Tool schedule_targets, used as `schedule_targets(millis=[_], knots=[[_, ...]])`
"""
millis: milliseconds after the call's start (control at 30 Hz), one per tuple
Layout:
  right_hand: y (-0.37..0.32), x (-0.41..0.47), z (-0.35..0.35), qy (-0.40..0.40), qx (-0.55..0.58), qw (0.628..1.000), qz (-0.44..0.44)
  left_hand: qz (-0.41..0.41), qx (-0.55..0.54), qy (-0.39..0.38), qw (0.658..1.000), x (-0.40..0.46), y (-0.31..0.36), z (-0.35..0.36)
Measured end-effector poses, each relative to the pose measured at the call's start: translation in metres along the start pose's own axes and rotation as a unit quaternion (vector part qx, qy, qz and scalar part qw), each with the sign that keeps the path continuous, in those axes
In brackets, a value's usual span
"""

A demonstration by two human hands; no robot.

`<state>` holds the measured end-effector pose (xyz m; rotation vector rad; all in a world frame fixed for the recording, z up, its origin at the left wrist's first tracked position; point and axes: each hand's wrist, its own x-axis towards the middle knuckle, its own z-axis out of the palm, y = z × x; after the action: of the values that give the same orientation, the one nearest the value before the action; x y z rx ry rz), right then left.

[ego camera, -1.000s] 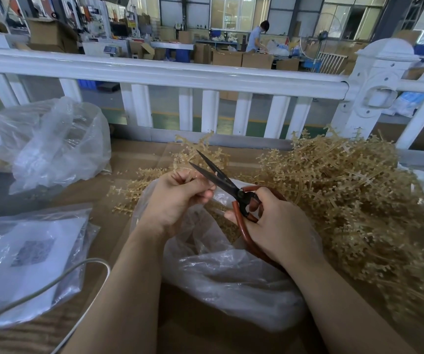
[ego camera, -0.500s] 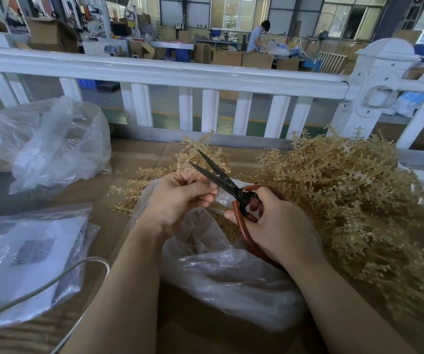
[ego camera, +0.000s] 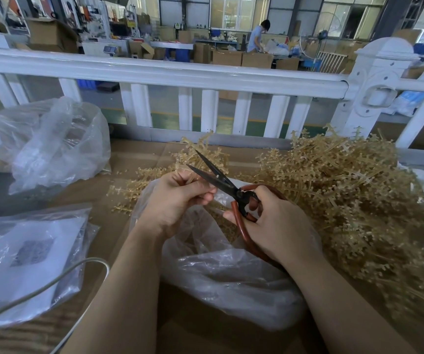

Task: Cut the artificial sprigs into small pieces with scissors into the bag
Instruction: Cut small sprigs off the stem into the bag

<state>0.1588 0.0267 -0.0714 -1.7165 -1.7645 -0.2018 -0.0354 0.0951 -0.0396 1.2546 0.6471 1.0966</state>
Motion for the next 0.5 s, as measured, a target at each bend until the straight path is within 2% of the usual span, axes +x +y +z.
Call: schedule_targets(millis=[500], knots=[[0.0033, -0.0001, 0.0033, 0.006, 0.006, 1.000, 0.017, 0.035, 0.003, 0.004, 0.999, 0.0004, -0.0028, -0.0005]])
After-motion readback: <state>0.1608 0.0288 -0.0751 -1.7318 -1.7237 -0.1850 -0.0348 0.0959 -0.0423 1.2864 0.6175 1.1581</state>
